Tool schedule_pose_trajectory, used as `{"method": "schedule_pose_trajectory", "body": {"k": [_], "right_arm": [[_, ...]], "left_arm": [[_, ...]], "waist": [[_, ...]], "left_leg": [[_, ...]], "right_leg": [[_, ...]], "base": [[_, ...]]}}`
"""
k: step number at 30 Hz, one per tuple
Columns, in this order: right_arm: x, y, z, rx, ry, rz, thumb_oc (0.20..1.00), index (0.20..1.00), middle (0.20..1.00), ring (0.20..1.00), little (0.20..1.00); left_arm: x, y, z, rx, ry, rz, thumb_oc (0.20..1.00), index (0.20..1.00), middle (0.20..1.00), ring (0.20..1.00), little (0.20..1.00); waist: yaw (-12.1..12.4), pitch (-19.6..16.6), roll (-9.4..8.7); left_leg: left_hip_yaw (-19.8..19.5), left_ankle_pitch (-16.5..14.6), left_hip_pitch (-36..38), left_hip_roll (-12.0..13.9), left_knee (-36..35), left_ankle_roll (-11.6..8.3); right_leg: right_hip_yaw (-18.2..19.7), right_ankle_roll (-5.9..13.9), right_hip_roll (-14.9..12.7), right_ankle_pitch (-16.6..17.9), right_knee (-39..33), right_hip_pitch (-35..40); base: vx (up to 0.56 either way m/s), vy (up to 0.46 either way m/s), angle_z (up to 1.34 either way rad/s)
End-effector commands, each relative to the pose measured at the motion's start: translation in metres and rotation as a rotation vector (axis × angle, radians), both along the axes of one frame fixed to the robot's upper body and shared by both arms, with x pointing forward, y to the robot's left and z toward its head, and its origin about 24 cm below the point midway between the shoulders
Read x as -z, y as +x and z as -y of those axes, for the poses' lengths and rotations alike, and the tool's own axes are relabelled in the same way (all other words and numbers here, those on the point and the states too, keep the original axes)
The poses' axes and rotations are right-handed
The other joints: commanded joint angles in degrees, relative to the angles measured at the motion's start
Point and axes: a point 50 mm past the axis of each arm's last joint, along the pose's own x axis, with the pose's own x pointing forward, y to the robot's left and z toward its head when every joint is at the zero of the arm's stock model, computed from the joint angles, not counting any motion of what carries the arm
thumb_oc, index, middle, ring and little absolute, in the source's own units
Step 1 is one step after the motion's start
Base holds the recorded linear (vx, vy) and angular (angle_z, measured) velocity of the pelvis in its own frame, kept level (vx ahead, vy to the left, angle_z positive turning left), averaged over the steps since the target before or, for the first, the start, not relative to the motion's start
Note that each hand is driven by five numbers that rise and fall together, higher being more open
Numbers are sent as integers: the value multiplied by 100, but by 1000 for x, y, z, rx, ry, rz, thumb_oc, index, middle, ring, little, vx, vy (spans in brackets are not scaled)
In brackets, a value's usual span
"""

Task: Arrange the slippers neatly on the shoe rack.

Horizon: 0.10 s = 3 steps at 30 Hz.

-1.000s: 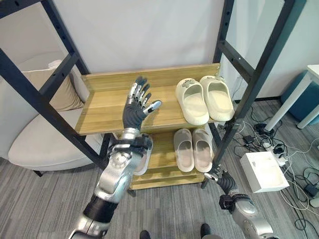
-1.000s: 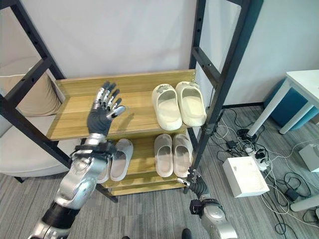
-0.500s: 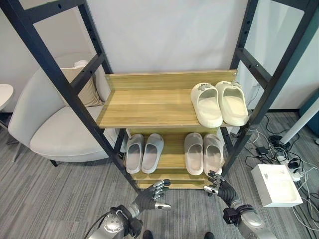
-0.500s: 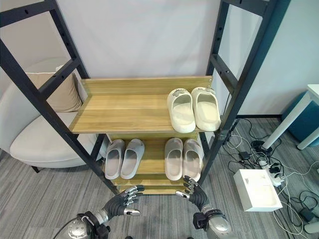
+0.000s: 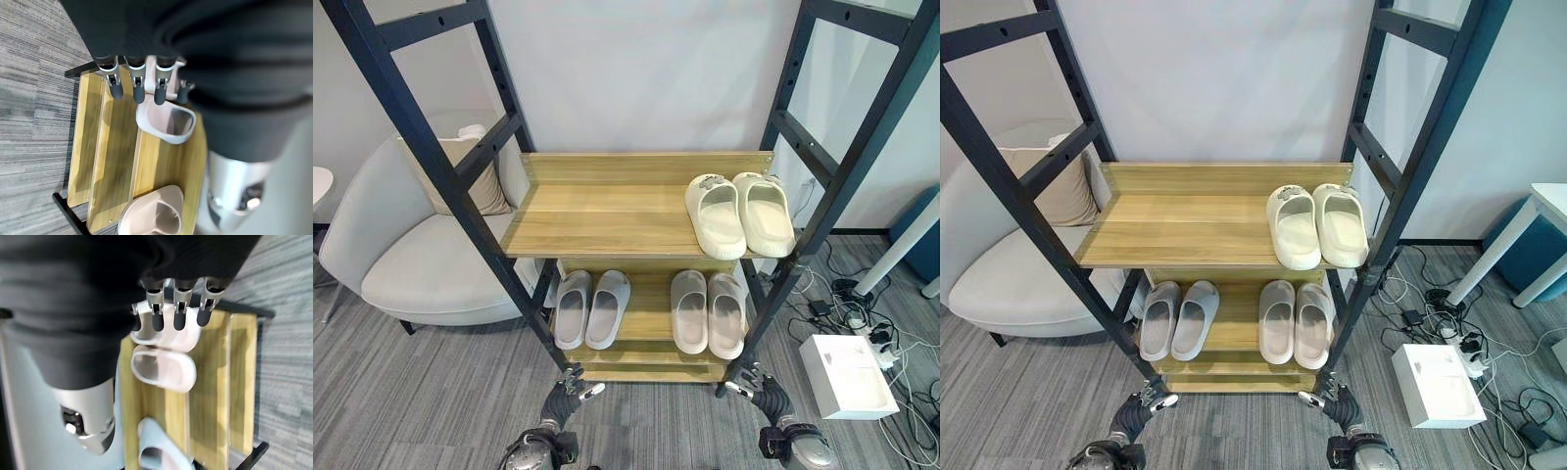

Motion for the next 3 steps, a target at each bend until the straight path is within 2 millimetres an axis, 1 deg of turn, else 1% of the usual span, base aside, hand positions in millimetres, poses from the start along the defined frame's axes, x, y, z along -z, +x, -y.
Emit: {"method": "schedule_pose_trajectory", "body": {"k": [1,3], "right_arm": [[-19,32,-3,10,-37,144,1000,1000,1000,1000,1000],[-19,33,-2,12,-54,142,1000,1000,1000,1000,1000]], "left_arm": [[-22,33,-12,-37,35,157,1000,1000,1000,1000,1000],[-23,34,-13,-38,47,159,1000,1000,1000,1000,1000]], "waist": [[59,225,-117],[55,227,-119]], "left_leg": [[-183,-495,241,-24,8,16],[-172,-500,246,-19,8,17]], "right_leg": [[-155,-42,-12,-211,8,-92],[-140,-40,-12,-212,8,-90]], "base": [[0,0,0],[0,0,0]]}}
